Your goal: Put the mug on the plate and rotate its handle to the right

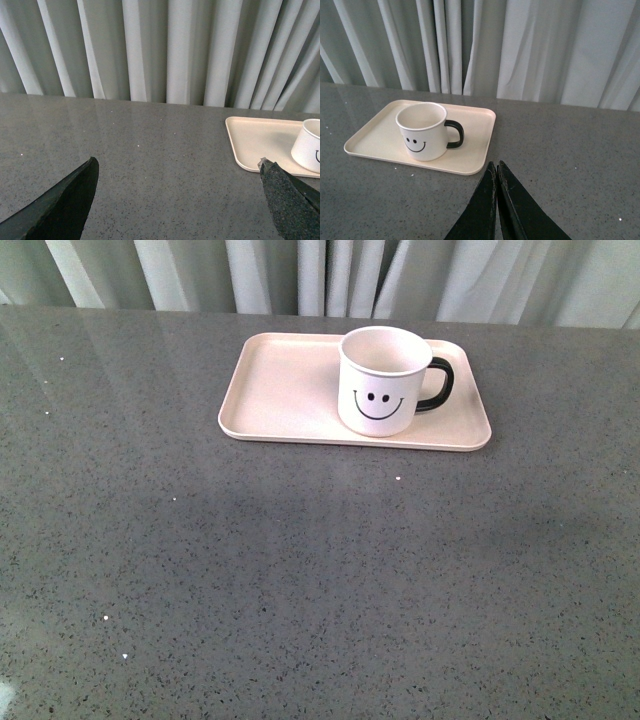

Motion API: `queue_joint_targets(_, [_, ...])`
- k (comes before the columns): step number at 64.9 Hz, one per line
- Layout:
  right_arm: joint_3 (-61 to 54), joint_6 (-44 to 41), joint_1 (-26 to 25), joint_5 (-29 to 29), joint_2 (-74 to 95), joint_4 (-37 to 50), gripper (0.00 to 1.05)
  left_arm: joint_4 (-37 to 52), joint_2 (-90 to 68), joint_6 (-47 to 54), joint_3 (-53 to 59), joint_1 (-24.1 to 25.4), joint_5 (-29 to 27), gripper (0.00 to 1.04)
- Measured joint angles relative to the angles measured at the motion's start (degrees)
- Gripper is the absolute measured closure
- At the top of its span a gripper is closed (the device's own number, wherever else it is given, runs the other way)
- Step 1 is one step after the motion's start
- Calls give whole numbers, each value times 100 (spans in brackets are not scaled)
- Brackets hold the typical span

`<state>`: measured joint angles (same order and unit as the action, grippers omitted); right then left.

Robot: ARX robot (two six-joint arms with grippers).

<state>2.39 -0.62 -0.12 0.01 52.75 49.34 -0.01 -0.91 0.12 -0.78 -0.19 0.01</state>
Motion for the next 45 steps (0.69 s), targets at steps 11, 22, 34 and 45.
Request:
queue_joint_targets(11, [-122, 2, 0, 0, -1025, -861, 103, 0, 0, 0, 0, 0, 0, 9])
queue_joint_targets(22, [-129, 2, 0, 0, -1755, -1502, 103, 0, 0, 0, 0, 0, 0, 9])
queue_joint_targets(34, [-131, 2, 0, 0, -2409, -2105, 103, 0, 0, 0, 0, 0, 0, 9])
queue_joint_targets(45, [-131, 0, 0, 0, -2898, -2564, 103, 0, 0, 0, 0, 0, 0, 9])
